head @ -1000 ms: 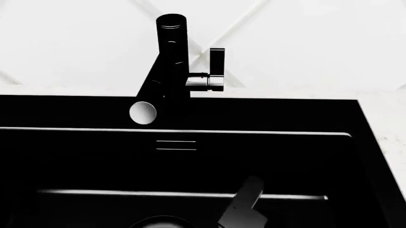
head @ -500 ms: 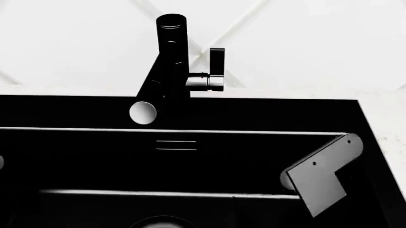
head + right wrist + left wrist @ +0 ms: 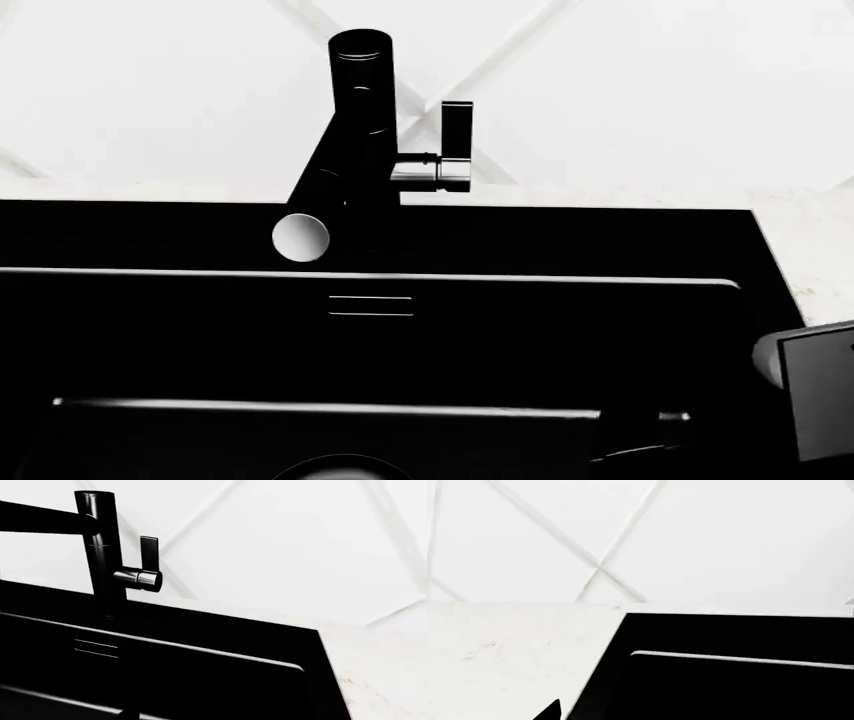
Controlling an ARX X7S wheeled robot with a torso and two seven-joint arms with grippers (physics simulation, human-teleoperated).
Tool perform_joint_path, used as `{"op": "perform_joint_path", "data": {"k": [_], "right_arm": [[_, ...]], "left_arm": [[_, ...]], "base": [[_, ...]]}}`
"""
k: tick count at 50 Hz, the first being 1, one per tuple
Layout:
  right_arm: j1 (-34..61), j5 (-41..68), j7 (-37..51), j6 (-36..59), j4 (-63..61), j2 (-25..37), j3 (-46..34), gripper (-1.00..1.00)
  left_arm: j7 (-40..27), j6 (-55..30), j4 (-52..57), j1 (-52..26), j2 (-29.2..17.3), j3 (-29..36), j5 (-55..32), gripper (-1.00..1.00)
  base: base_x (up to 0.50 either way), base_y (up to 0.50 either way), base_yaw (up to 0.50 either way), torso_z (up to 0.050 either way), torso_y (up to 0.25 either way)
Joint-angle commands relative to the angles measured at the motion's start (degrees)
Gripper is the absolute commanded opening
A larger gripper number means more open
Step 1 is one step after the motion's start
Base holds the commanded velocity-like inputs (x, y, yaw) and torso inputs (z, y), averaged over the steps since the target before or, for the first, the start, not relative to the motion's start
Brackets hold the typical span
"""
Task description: Pick the pan and sponge and place them into the sink. Then turn on the water.
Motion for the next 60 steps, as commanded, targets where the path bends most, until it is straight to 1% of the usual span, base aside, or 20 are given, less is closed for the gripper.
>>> {"op": "perform_joint_path", "data": {"k": [1, 2, 6, 9, 17, 18, 21, 25, 29, 32, 39, 40, 41, 44, 46, 48, 49, 52, 53, 60], "right_arm": [[-2.79, -0.20, 2.55, -1.14, -0.81, 0.08, 1.87, 1.00], [-3.08, -0.55, 2.51, -1.23, -0.79, 0.14, 1.78, 1.00], [-3.47, -0.51, 2.73, -1.34, -0.92, 0.36, 2.16, 1.00], [-3.25, -0.75, 2.77, -1.30, -0.82, 0.27, 1.91, 1.00], [-4.03, -0.99, 2.98, -2.43, -0.94, -0.27, 2.62, 1.00], [-4.17, -1.07, 2.96, -2.52, -0.87, -0.38, 2.57, 1.00], [-4.13, -1.02, 3.07, -2.33, -0.99, -0.26, 2.48, 1.00], [-4.09, -1.00, 3.08, -2.31, -0.99, -0.18, 2.50, 1.00], [-3.71, -0.71, 3.31, -2.03, -0.89, -0.27, 2.37, 1.00], [-3.66, -0.54, 3.36, -1.75, -0.98, -0.15, 2.21, 1.00], [-3.21, -0.83, 3.15, -1.66, -0.62, -0.25, 1.74, 1.00], [-3.23, -0.84, 3.14, -1.62, -0.61, -0.20, 1.71, 1.00], [-3.28, -0.74, 3.22, -1.59, -0.62, -0.09, 1.85, 1.00], [-2.98, -0.52, 3.36, -1.38, -0.64, 0.05, 1.91, 1.00], [-2.62, -0.49, 3.44, -1.24, -0.68, 0.04, 1.78, 1.00], [-2.78, -0.70, 3.35, -1.37, -0.69, -0.09, 1.62, 1.00], [-3.09, -0.91, 3.25, -1.58, -0.64, -0.21, 1.55, 1.00], [-3.43, -1.05, 3.13, -1.74, -0.62, -0.24, 1.52, 1.00], [-3.62, -1.07, 3.13, -1.92, -0.65, -0.30, 1.63, 1.00], [-3.56, -1.52, 2.87, -2.04, -0.30, -0.65, 1.06, 1.00]], "left_arm": [[-9.31, -6.51, 1.74, -1.46, 0.68, -6.52, 0.38, 1.00], [-9.45, -6.16, 1.44, -1.33, 0.97, -8.13, 0.20, 1.00], [-10.01, -8.61, 1.92, -1.87, 0.59, -9.94, -1.10, 1.00], [-9.31, -9.66, 1.72, -1.86, -1.07, -11.61, -1.83, 1.00], [-9.08, -12.95, 1.44, -1.76, -3.48, -15.22, -3.42, 1.00], [-8.53, -13.49, 1.55, -1.43, -4.61, -15.98, -3.76, 1.00], [-8.72, -14.74, 2.21, -0.76, -5.07, -17.00, -4.34, 1.00], [-7.26, -15.69, 1.69, 0.83, -6.99, -20.07, -5.29, 1.00], [-7.64, -18.04, 1.10, 0.47, -7.40, -22.79, -6.35, 1.00], [-7.47, -18.80, 0.81, 0.85, -8.28, -26.39, -6.79, 1.00], [-7.52, -21.10, 0.60, 2.53, -7.51, -30.96, -8.39, 1.00], [-8.17, -21.22, 1.18, 2.58, -7.20, -30.67, -8.28, 1.00], [-7.13, -20.65, 0.38, 3.55, -7.67, -32.33, -8.40, 1.00], [-6.97, -20.07, -0.01, 4.40, -7.57, -32.75, -8.34, 1.00], [-7.80, -20.22, -0.48, 3.98, -6.54, -32.70, -8.32, 1.00], [-6.89, -18.39, -1.45, 5.08, -6.98, -33.02, -7.66, 1.00], [-6.67, -16.49, -1.47, 6.22, -7.88, -30.79, -6.20, 1.00], [-7.25, -16.46, -2.66, 4.79, -7.88, -29.96, -6.00, 1.00], [-6.16, -15.84, -4.29, 5.13, -8.69, -30.46, -5.85, 1.00], [-4.53, -13.20, -7.70, 5.15, -10.12, -26.86, -4.51, 1.00]], "base": [[0.00, 0.00, 0.00, 0.000, 0.000], [0.00, 0.00, 0.00, 0.000, 0.000], [0.00, 0.00, 0.00, 0.000, 0.000], [0.00, 0.00, 0.00, 0.000, 0.000], [0.00, 0.00, 0.00, 0.000, 0.000], [0.00, 0.00, 0.00, 0.000, 0.000], [0.00, 0.00, 0.00, 0.000, 0.000], [0.00, 0.00, 0.00, 0.000, 0.000], [0.00, 0.00, 0.00, 0.000, 0.000], [0.00, 0.00, 0.00, 0.000, 0.000], [0.00, 0.00, 0.00, 0.000, 0.000], [0.00, 0.00, 0.00, 0.000, 0.000], [0.00, 0.00, 0.00, 0.000, 0.000], [0.00, 0.00, 0.00, 0.000, 0.000], [0.00, 0.00, 0.00, 0.000, 0.000], [0.00, 0.00, 0.00, 0.000, 0.000], [0.00, 0.00, 0.00, 0.000, 0.000], [0.00, 0.00, 0.00, 0.000, 0.000], [0.00, 0.00, 0.00, 0.000, 0.000], [0.00, 0.00, 0.00, 0.000, 0.000]]}}
